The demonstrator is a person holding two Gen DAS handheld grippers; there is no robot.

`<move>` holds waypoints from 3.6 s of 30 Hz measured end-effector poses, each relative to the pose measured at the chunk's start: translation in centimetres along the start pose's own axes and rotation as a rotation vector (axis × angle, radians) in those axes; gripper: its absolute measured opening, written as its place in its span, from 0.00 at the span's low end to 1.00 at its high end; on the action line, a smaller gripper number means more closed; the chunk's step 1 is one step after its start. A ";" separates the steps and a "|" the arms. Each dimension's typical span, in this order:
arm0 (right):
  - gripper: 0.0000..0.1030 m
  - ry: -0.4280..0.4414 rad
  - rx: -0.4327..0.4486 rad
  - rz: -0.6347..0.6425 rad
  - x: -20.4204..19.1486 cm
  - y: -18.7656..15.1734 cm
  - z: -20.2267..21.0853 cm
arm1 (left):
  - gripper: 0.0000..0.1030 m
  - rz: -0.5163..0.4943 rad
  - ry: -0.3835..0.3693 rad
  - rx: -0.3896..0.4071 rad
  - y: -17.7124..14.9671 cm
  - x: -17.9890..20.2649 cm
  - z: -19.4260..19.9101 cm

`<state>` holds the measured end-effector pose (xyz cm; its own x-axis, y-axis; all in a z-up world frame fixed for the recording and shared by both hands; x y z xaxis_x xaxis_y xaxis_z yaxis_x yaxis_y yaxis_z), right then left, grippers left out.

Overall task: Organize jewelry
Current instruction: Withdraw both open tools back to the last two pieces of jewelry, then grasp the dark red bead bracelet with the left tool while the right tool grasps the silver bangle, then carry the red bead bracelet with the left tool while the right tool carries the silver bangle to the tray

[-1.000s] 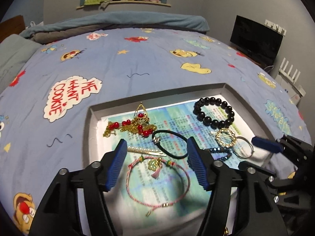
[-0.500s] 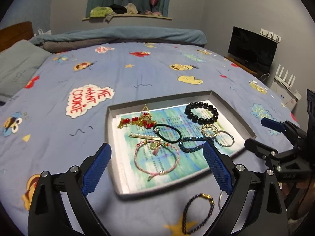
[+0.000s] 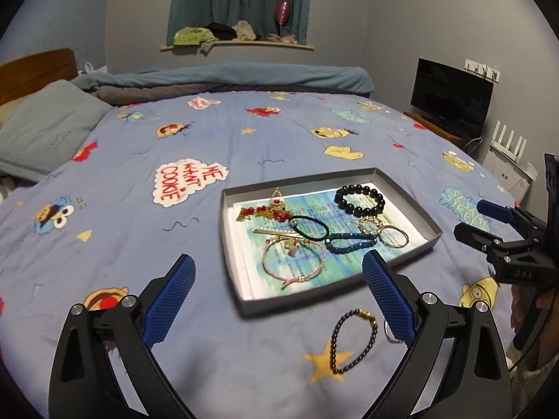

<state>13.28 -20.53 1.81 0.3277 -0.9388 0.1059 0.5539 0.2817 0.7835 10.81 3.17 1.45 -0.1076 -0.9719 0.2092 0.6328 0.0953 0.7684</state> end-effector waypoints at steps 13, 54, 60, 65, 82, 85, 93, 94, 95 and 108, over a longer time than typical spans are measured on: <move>0.95 0.009 -0.011 -0.009 0.0 -1.7 2.2 | 0.93 0.002 0.011 0.002 -2.9 -0.7 2.4; 0.95 0.180 -0.106 0.067 -5.1 -8.7 -0.6 | 0.52 -0.050 -0.050 -0.179 -11.5 3.0 -4.2; 0.94 0.214 -0.100 0.129 -7.4 -9.1 -1.4 | 0.23 -0.081 -0.068 -0.179 -11.7 3.4 -4.7; 0.87 0.212 -0.113 0.173 -8.8 -9.3 -2.4 | 0.17 -0.103 -0.072 -0.179 -11.9 3.5 -5.0; 0.48 0.152 -0.076 0.286 -10.7 -8.6 -4.1 | 0.06 -0.135 -0.065 -0.141 -11.4 2.6 -4.0; 0.48 0.149 -0.062 0.276 -10.4 -8.4 -3.7 | 0.06 -0.125 -0.080 -0.121 -10.8 2.5 -3.1; 0.48 0.129 -0.036 0.210 -7.8 -6.8 -2.4 | 0.06 -0.099 -0.123 -0.041 -7.7 2.2 0.0; 0.48 0.128 -0.032 0.202 -7.4 -6.6 -2.3 | 0.06 -0.098 -0.131 -0.035 -7.3 2.2 0.3; 0.48 0.125 -0.025 0.195 -7.0 -6.2 -2.0 | 0.06 -0.099 -0.133 -0.027 -7.0 2.3 0.6; 0.48 0.089 0.048 0.154 -2.9 -1.6 -1.5 | 0.06 -0.121 -0.142 0.050 -1.8 2.8 1.7</move>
<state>12.63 -17.95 -0.66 0.4734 -0.8636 0.1735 0.4557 0.4087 0.7908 8.03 0.60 1.71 -0.2899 -0.9373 0.1935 0.5701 -0.0067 0.8216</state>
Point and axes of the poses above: each gripper's, at about its wrist camera, not at the fingertips, and z roughly against the way its jaws point, x to its right, y to its top, the point moved 6 cm from there along -z, roughly the way its jaws point, and after that the axes turned 10 degrees about z, right-handed, at the moved point
